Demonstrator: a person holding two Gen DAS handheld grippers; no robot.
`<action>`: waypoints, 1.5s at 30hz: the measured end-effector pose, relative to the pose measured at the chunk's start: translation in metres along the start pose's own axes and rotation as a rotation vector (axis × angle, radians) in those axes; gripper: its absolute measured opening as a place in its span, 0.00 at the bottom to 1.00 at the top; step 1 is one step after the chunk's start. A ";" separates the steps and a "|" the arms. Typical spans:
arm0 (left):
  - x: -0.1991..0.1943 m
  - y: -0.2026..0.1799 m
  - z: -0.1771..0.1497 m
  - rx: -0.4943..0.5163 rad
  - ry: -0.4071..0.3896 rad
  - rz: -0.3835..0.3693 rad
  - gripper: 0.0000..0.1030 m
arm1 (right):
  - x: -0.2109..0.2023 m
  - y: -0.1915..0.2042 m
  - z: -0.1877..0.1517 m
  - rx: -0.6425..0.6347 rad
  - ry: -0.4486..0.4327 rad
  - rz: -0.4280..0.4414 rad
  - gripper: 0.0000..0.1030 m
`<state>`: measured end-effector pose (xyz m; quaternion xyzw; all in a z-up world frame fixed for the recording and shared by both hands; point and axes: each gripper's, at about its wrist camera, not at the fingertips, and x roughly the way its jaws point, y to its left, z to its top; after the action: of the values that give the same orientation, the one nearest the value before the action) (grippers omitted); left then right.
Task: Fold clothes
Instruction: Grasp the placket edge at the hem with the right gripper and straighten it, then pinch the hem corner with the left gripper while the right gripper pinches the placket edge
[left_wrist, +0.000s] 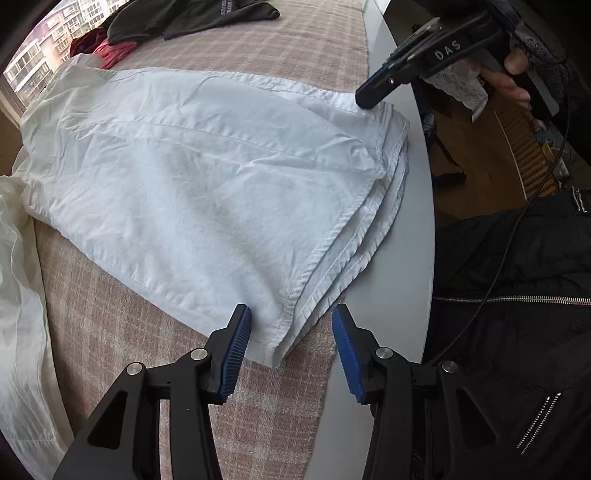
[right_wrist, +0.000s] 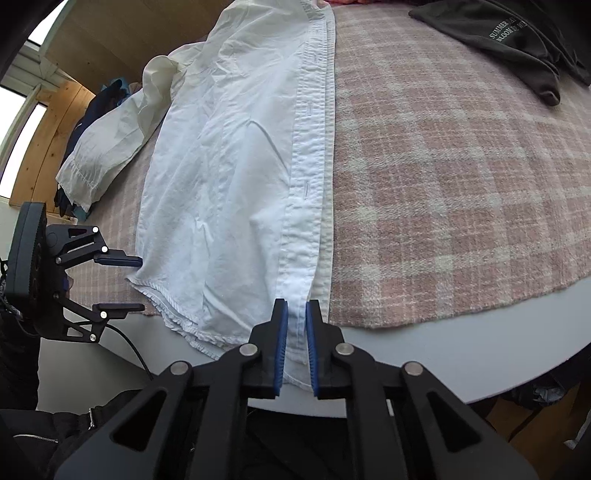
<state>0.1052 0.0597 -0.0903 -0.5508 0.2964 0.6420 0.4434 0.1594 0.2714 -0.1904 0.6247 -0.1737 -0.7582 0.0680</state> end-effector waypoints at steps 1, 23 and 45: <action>0.003 0.001 0.000 -0.006 0.010 0.002 0.41 | -0.002 -0.001 0.000 0.000 0.000 0.011 0.07; 0.002 0.006 0.007 -0.035 0.041 0.044 0.40 | -0.001 0.006 0.004 -0.069 0.052 -0.078 0.29; -0.008 -0.004 0.026 -0.022 0.027 0.046 0.34 | 0.019 -0.001 0.008 -0.016 0.144 0.092 0.15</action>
<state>0.0970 0.0820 -0.0766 -0.5572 0.3079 0.6477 0.4186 0.1483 0.2677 -0.2069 0.6683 -0.1909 -0.7088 0.1203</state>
